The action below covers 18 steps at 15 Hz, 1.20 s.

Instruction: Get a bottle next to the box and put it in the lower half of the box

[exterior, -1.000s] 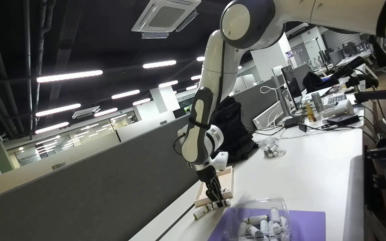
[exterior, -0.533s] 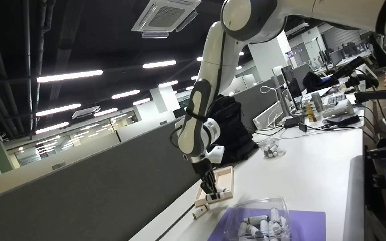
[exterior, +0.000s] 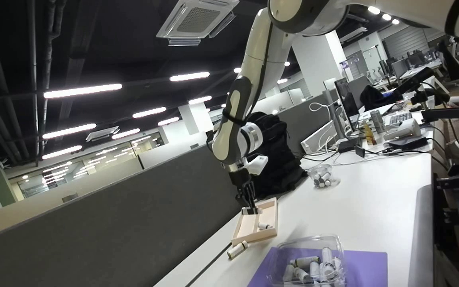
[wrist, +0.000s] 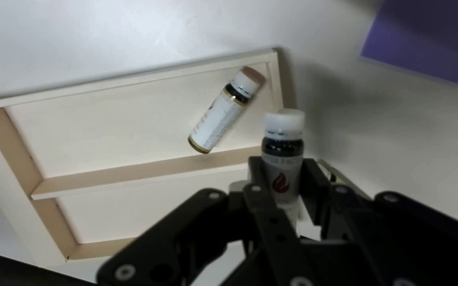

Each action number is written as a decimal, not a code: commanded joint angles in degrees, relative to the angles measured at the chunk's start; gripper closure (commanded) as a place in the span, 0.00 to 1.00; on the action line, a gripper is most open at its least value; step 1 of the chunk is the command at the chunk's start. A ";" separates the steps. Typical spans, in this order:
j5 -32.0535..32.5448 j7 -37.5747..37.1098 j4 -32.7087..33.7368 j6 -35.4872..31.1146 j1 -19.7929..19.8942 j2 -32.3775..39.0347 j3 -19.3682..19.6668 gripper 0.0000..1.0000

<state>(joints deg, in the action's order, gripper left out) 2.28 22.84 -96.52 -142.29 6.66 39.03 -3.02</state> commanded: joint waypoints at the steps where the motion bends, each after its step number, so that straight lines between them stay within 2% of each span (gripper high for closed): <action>1: -0.63 -2.70 2.35 1.65 0.77 1.42 0.81 0.93; 14: -0.89 -6.01 10.42 6.76 0.80 8.89 1.57 0.93; 16: -1.01 -5.94 11.71 7.87 0.84 9.64 1.43 0.47; 18: -1.23 -5.70 12.45 8.71 0.93 10.04 1.25 0.44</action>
<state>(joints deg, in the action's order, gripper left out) 1.54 18.56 -87.48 -136.30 7.56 47.63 -1.57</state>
